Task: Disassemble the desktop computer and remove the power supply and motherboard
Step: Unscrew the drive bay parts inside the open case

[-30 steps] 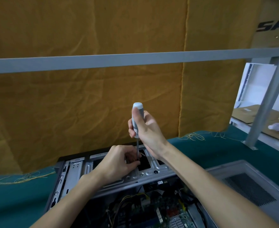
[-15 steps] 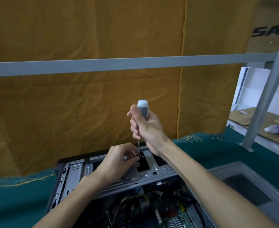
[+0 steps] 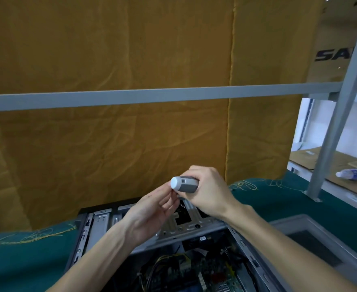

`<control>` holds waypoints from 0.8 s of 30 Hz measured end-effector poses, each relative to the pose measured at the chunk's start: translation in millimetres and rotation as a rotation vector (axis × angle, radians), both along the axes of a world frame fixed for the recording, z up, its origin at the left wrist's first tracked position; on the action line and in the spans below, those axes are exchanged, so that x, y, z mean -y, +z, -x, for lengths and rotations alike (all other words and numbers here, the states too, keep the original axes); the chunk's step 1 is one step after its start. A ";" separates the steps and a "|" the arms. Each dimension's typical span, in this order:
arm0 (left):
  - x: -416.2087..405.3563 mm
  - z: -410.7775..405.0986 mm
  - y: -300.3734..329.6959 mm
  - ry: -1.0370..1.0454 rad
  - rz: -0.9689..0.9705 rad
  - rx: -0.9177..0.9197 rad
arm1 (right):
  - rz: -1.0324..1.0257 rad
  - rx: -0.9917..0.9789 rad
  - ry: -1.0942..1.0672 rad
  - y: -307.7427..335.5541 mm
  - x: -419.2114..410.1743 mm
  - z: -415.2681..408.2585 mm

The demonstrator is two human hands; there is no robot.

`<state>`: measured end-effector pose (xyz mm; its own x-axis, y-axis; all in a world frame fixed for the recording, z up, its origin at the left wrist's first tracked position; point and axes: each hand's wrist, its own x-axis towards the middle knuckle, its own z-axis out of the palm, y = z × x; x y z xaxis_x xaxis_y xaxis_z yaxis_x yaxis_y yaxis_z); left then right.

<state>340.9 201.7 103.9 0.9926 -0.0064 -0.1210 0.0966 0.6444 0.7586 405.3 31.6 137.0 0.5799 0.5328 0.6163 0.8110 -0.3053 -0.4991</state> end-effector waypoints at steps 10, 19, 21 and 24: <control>8.0 -5.1 -3.2 0.014 -0.139 0.114 | -0.047 0.016 -0.005 -1.7 8.9 1.1; -16.6 -18.3 -43.4 0.151 -1.636 0.477 | 0.206 -0.407 -0.450 -46.6 82.6 -74.2; -18.0 -20.1 -47.8 0.145 -1.675 0.485 | 0.336 -0.497 -0.569 -73.6 98.3 -90.9; -16.8 -20.4 -49.0 0.132 -1.690 0.484 | 0.490 -0.571 -0.654 -112.3 107.2 -104.7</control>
